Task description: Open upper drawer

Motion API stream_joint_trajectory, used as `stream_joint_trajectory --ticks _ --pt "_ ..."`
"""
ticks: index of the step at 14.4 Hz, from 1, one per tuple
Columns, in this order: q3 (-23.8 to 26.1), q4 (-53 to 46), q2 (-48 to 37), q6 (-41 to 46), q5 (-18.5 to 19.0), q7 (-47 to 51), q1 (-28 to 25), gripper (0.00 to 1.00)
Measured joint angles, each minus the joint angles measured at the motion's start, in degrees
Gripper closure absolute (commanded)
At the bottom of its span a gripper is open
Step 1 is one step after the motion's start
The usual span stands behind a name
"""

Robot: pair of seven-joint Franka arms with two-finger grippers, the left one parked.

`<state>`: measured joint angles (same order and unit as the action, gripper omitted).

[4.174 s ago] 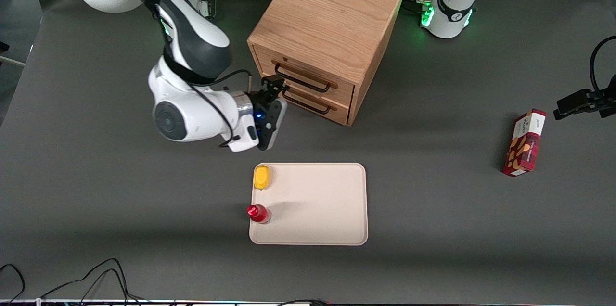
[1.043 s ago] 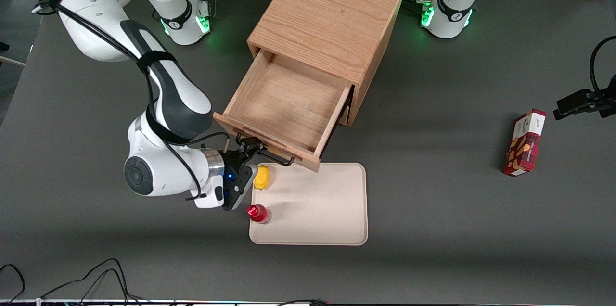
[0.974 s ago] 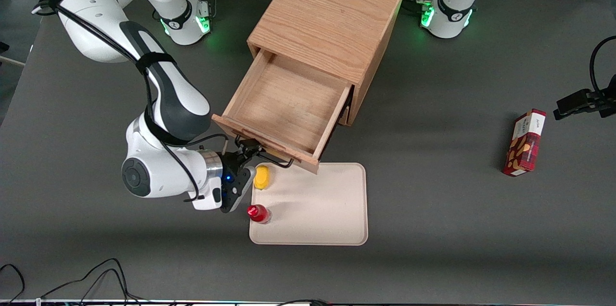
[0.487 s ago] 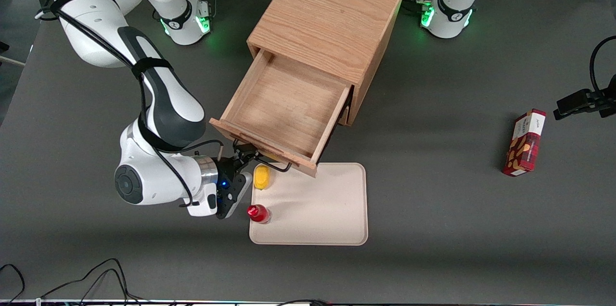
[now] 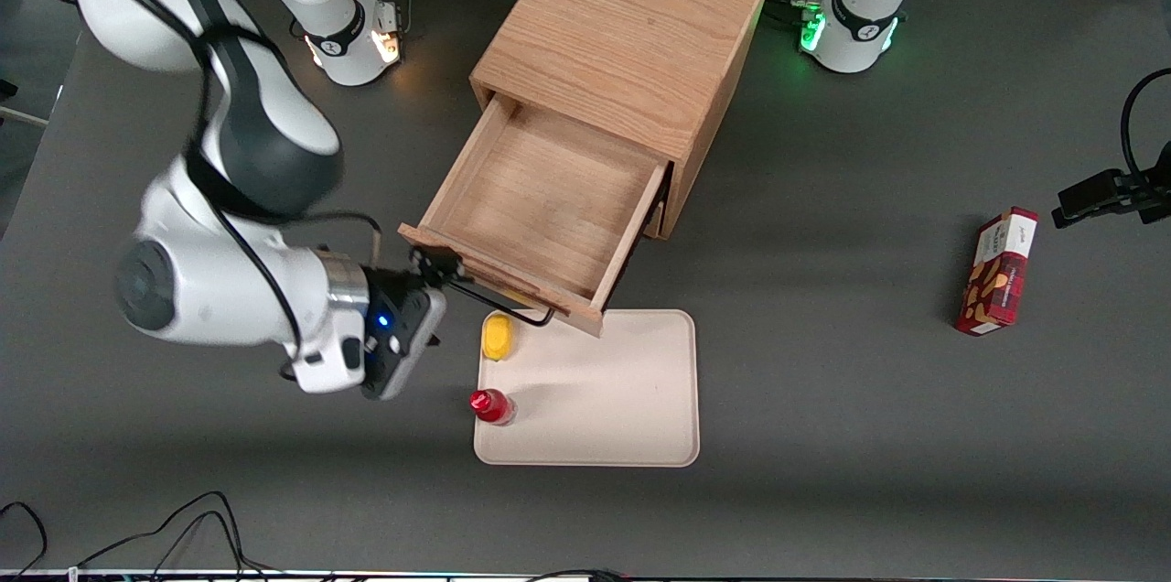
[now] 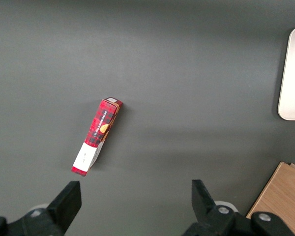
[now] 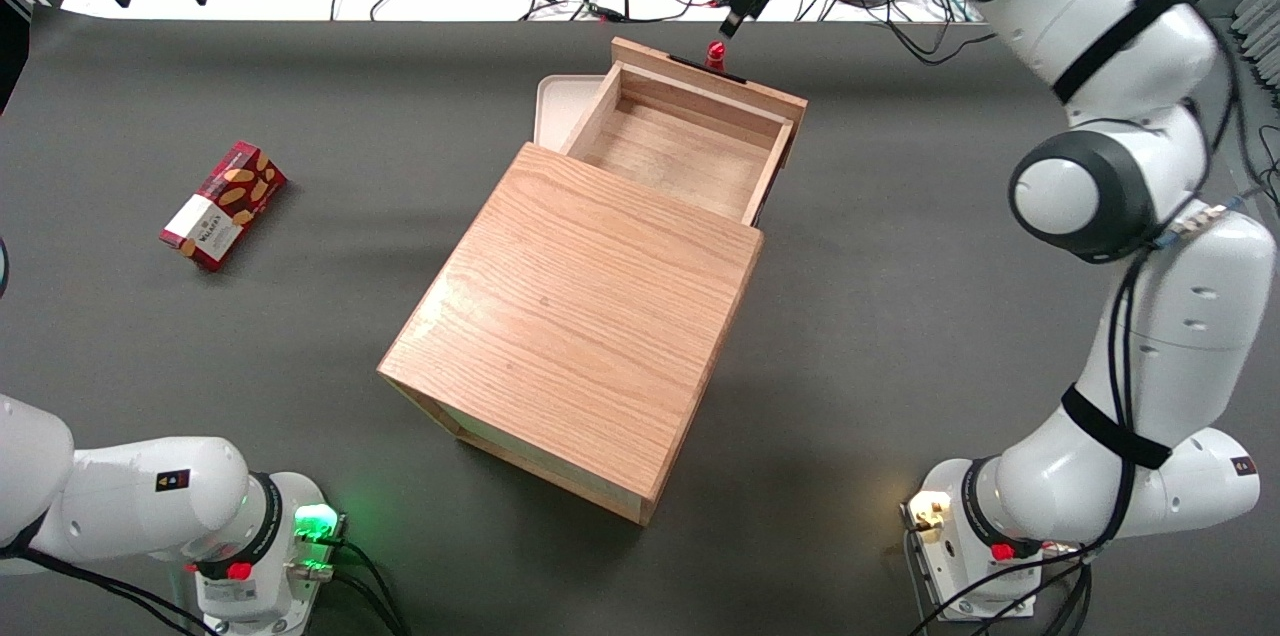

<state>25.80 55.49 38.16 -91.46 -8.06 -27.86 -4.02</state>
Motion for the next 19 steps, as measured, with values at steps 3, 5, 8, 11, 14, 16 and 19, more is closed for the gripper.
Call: stream_joint_trajectory --ticks 3,5,8,11,14,16,19 --pt "-3.12 -0.06 -8.51 8.46 0.70 0.04 0.01 0.00" --pt "-3.65 0.04 -13.61 12.69 5.71 0.21 0.04 0.00" --pt "-3.87 2.70 -23.05 16.47 10.07 5.12 -0.04 0.00" --pt "-7.38 6.35 -32.11 24.80 8.86 16.68 -0.09 0.00" --pt "-13.99 13.43 -37.27 29.47 7.36 24.66 0.07 0.00" --pt "-19.30 19.39 -38.31 29.43 6.96 25.10 0.27 0.00" --pt "-22.10 24.76 -38.38 26.80 6.70 31.18 0.69 0.00"
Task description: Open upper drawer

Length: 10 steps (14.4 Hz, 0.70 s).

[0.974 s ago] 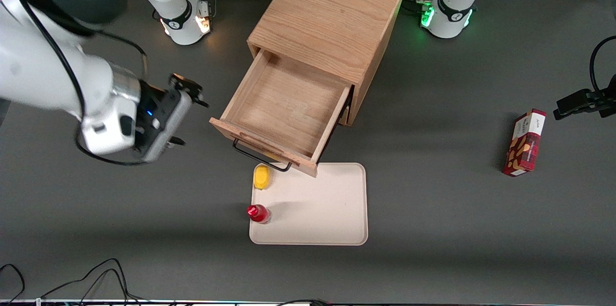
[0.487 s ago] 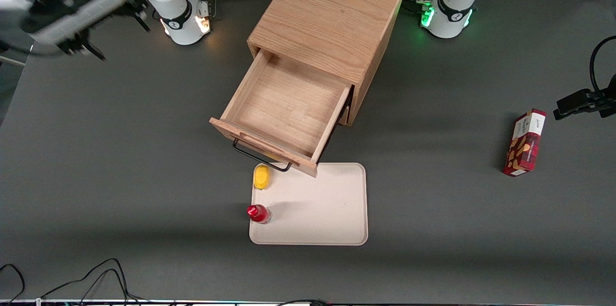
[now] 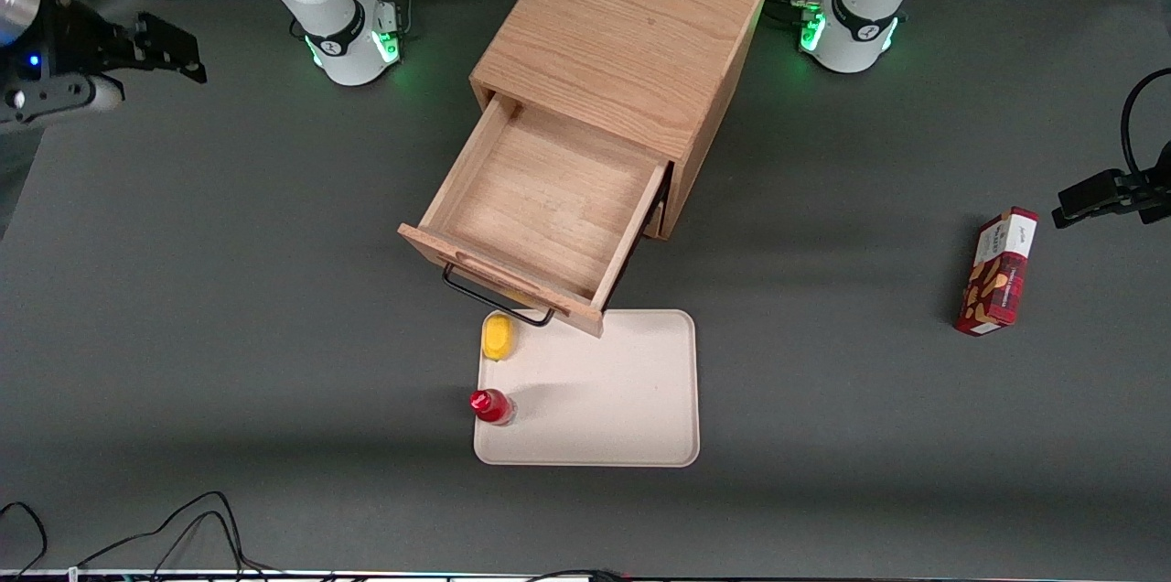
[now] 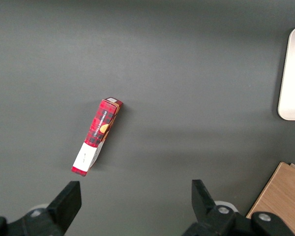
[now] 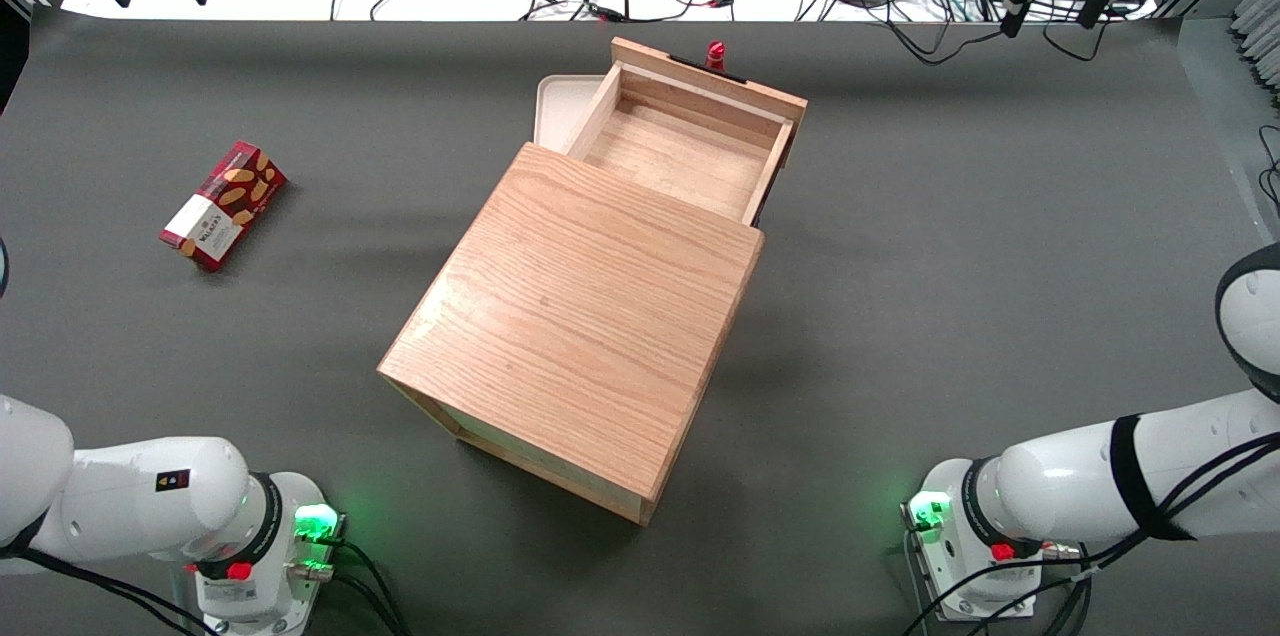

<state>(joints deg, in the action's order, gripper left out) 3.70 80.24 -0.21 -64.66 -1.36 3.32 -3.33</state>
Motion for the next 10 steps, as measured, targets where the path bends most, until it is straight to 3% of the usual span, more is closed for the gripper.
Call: stream_joint_trajectory --ticks 3,10 --pt "0.26 6.45 -2.75 -6.89 -0.13 9.30 -0.64 0.00" --pt "-2.19 25.34 -13.09 -19.20 -0.12 10.91 -0.47 0.00"
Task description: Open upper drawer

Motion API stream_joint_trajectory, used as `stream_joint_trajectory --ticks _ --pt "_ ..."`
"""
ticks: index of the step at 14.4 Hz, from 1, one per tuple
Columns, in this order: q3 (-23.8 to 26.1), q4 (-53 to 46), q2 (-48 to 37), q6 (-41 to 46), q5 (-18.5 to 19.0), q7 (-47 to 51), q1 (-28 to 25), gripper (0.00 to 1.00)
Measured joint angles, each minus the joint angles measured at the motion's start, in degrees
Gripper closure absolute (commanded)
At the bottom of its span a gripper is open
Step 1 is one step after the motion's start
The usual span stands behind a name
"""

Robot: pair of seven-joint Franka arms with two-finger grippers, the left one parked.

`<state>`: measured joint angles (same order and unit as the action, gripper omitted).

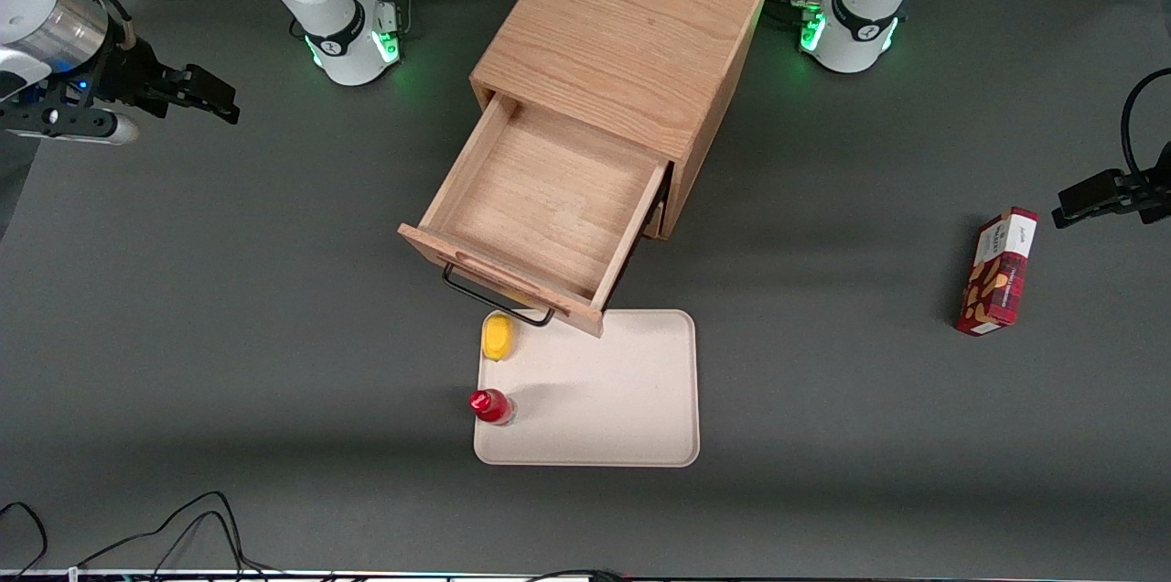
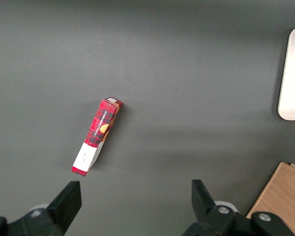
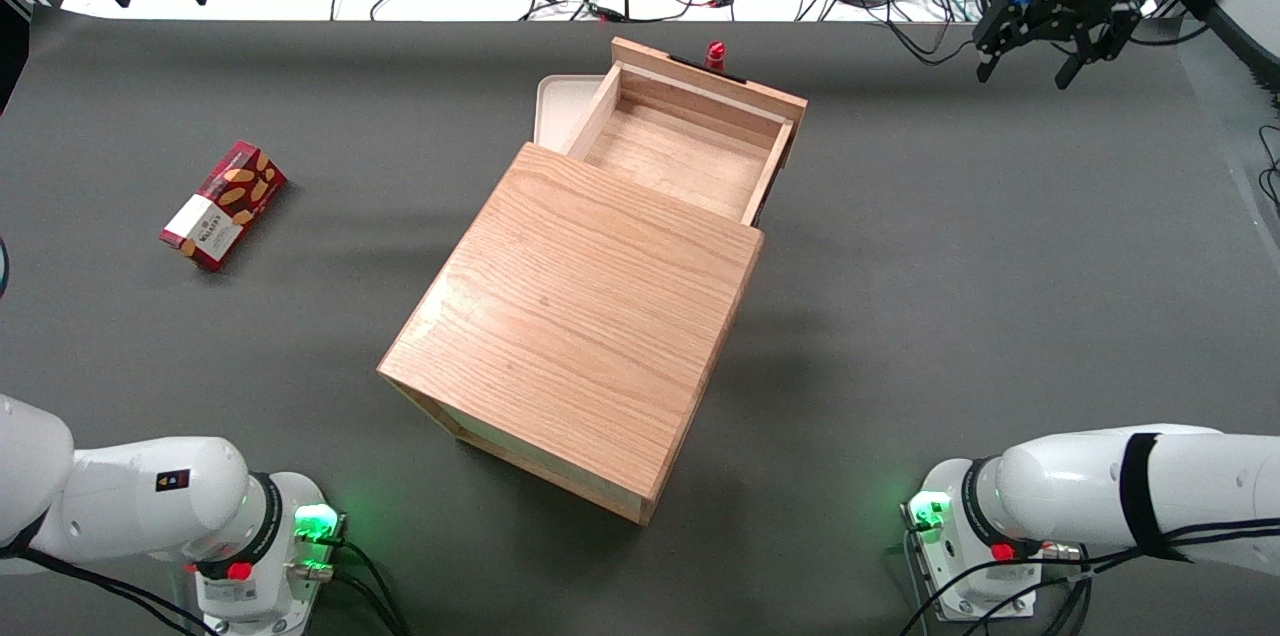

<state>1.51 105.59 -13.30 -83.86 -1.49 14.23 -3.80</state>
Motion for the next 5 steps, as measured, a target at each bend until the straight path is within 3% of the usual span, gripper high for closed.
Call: stream_joint_trajectory --ticks 5 --pt "-1.76 2.10 -0.42 -1.71 0.00 -0.50 -0.01 0.00"
